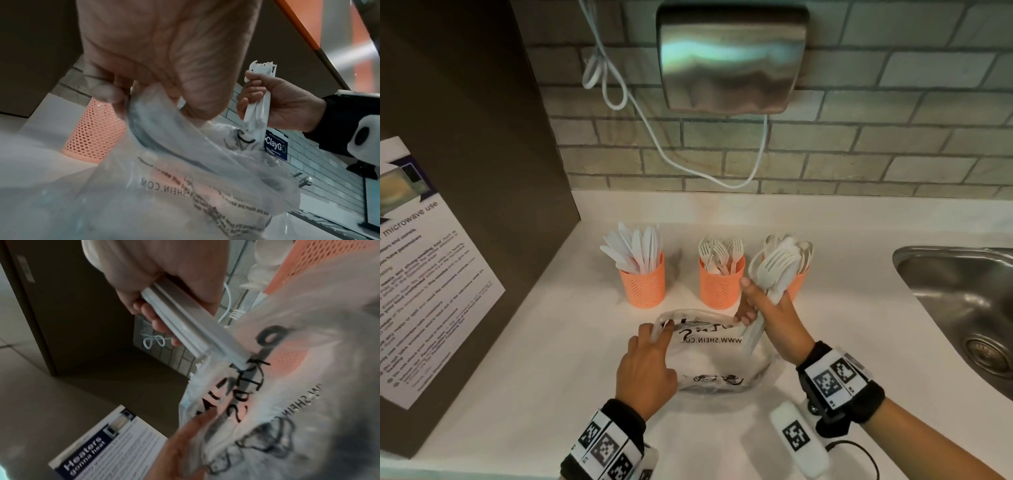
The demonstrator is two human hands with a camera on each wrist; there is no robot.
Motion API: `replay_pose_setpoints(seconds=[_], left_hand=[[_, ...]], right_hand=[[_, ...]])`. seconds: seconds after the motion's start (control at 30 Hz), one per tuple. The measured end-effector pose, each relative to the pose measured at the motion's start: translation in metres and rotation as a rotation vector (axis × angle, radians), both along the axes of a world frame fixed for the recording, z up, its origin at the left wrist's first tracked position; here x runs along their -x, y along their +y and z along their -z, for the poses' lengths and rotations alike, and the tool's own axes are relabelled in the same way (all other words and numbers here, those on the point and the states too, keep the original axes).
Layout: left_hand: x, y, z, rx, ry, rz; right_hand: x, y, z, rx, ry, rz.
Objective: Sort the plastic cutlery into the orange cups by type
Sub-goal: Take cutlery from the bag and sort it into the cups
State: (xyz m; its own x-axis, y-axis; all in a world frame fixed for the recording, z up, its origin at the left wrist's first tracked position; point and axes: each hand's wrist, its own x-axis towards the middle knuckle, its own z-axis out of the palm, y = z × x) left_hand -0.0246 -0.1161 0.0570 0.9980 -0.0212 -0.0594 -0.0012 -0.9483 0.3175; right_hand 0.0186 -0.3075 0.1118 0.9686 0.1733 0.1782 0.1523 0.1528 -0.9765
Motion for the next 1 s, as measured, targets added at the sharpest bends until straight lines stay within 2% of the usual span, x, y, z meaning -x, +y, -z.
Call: replay_pose_setpoints(seconds=[0.17,0.3,0.43,0.5,0.6,0.73,0.87,0.93,1.0], left_hand=[[0.005,0.012,-0.003,0.186,-0.103,0.044],[0.020,0.023,-0.015,0.387,-0.259,0.174],[0.029,0.023,-0.045,0.663,-0.491,0.154],[0.030,0.015,-0.064,0.855,-0.548,0.131],[0.028,-0.006,-0.085,1.284,-0.365,0.029],[0.022,-0.039,-0.097,1.702,0.059,-0.173],[0.022,-0.055,-0.100,2.023,0.451,-0.286],[0.019,-0.059,-0.099,2.133,0.551,-0.358],[0.017,-0.061,-0.100,2.159,0.580,-0.430]], right_hand=[[0.004,-0.007,-0.013,-0.155,0.107,0.025],[0.008,-0.009,-0.021,-0.261,0.214,0.047],[0.013,-0.005,-0.031,-0.349,0.259,0.037],[0.016,0.000,-0.040,-0.394,0.242,0.022],[0.021,0.012,-0.056,-0.432,0.127,0.018],[0.028,0.029,-0.072,-0.385,-0.083,0.081],[0.031,0.041,-0.071,-0.326,-0.170,0.136],[0.033,0.044,-0.066,-0.280,-0.175,0.162],[0.036,0.048,-0.059,-0.210,-0.162,0.206]])
